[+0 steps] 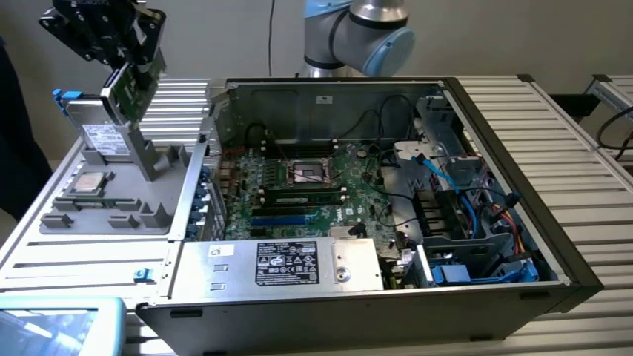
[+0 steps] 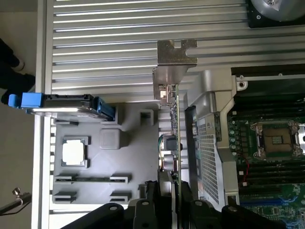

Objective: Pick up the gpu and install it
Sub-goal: 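Pick up the gpu and move the gpu toward the slot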

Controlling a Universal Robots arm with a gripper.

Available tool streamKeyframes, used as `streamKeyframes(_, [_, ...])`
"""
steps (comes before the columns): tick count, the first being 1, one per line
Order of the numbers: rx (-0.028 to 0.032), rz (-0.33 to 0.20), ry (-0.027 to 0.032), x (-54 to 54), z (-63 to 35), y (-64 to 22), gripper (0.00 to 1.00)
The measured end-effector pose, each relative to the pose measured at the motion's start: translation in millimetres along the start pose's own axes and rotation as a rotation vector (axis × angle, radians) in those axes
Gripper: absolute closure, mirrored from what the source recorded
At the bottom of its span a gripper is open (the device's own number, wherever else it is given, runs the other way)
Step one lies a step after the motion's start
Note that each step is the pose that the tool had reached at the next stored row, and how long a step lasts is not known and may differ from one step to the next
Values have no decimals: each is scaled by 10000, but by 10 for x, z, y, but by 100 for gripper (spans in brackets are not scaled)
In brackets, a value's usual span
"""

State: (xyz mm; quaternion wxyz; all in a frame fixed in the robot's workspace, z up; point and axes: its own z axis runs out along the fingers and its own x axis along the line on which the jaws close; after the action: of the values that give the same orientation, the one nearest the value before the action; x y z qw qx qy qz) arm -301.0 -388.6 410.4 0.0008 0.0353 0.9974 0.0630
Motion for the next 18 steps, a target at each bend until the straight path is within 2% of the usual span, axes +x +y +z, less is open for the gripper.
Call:
streamKeyframes(6, [3, 8, 56, -187, -2, 5, 71])
streamKeyframes(9, [7, 15, 118, -296, -6, 7, 71])
streamKeyframes(14, [12, 22, 181, -516, -21, 5, 71])
streamKeyframes(18, [18, 31, 252, -677, -35, 4, 71])
